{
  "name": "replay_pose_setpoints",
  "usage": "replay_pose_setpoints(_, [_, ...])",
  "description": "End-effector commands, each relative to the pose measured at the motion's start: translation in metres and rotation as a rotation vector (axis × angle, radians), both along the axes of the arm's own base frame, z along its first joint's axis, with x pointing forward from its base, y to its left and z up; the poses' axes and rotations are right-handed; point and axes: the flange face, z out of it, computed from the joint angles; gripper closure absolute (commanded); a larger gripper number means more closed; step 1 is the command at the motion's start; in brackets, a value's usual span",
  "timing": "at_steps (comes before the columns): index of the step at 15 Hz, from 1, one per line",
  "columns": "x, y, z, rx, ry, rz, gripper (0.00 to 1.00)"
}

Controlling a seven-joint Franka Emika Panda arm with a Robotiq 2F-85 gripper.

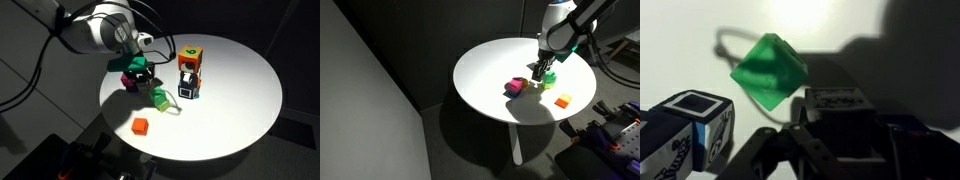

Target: Remove the grey block from on top of the orange block and put it on the table

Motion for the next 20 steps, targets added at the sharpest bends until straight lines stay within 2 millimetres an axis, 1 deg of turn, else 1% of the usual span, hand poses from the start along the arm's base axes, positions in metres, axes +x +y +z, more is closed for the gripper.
replay_pose_setpoints(1, [0.028,0.003,-0.003,-0.015,0.017,0.008,0.7])
replay_pose_setpoints(7, [0.063,0.007,-0.008,-0.005,0.011,0.007,0.7])
replay_pose_setpoints(11, [0.082,0.012,-0.017,-0.007,0.008,0.006,0.7])
replay_pose_setpoints(18, [0.104,0.018,-0.037,0.004,0.003,0.014,0.7])
replay_pose_setpoints(20, [0.11,0.019,-0.038,0.005,0.001,0.015,0.7])
